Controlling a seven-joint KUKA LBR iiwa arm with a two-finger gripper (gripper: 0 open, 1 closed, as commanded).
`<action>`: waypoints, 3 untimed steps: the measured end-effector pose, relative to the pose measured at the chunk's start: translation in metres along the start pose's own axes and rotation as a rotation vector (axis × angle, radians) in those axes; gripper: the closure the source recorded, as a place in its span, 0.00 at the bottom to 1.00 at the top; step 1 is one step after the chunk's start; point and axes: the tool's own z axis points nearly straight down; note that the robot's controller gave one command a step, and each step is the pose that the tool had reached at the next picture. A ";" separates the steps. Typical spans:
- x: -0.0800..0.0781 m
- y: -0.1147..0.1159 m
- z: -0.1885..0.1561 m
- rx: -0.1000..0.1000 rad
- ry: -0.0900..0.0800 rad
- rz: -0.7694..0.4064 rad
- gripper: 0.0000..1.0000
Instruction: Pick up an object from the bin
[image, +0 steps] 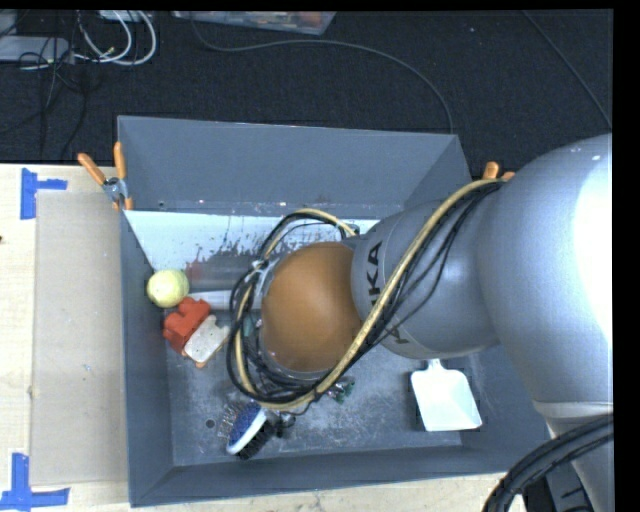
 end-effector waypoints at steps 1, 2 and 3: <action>-0.005 -0.003 -0.053 -0.004 0.005 0.017 1.00; -0.018 0.023 -0.129 -0.004 0.004 -0.030 1.00; -0.007 0.001 -0.162 -0.004 0.001 -0.029 1.00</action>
Offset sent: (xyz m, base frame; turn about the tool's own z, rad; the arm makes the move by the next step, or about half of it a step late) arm -0.0095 0.0355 0.1436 -0.0447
